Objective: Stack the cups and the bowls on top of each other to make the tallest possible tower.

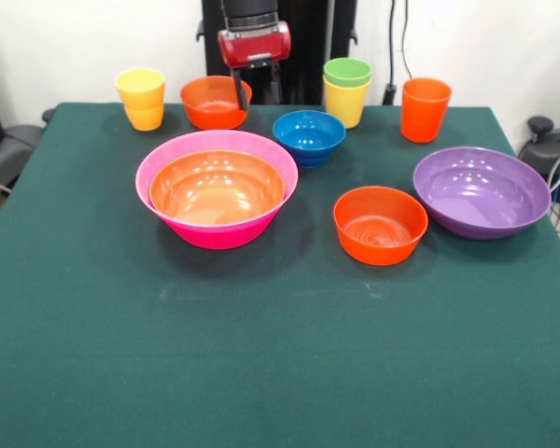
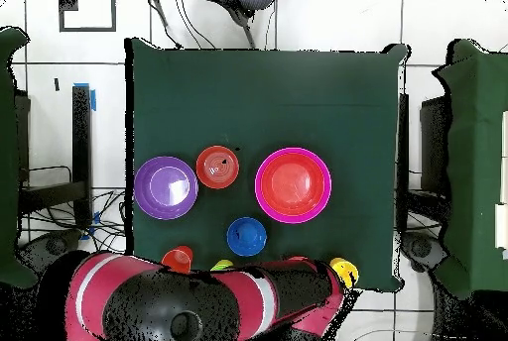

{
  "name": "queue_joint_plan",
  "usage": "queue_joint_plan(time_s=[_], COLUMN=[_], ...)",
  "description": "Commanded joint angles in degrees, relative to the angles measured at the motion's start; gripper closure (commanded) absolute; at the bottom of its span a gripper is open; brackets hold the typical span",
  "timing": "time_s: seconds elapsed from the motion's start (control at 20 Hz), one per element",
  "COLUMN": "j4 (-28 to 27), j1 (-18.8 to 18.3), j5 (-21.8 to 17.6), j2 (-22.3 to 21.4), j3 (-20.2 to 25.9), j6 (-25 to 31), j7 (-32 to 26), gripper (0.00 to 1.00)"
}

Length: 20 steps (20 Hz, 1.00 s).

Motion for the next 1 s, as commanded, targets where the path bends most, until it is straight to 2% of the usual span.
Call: queue_joint_plan(time_s=[0.05, 0.25, 0.45, 0.85, 1.0], j4=[-6.14, -5.06, -4.05, -3.53, -3.35], j1=[1.59, -0.06, -1.52, -2.72, -2.36], j5=[-1.09, 2.2, 3.55, 7.04, 6.89], j2=[4.98, 4.49, 3.25, 3.9, 3.65], j3=[6.3, 6.4, 6.73, 5.89, 5.47], j6=[3.64, -2.04, -6.78, -11.86, -12.92], j7=[-14.07, -17.45, -18.67, -21.02, -20.25], gripper=[0.0, 0.0, 0.0, 0.0, 0.0])
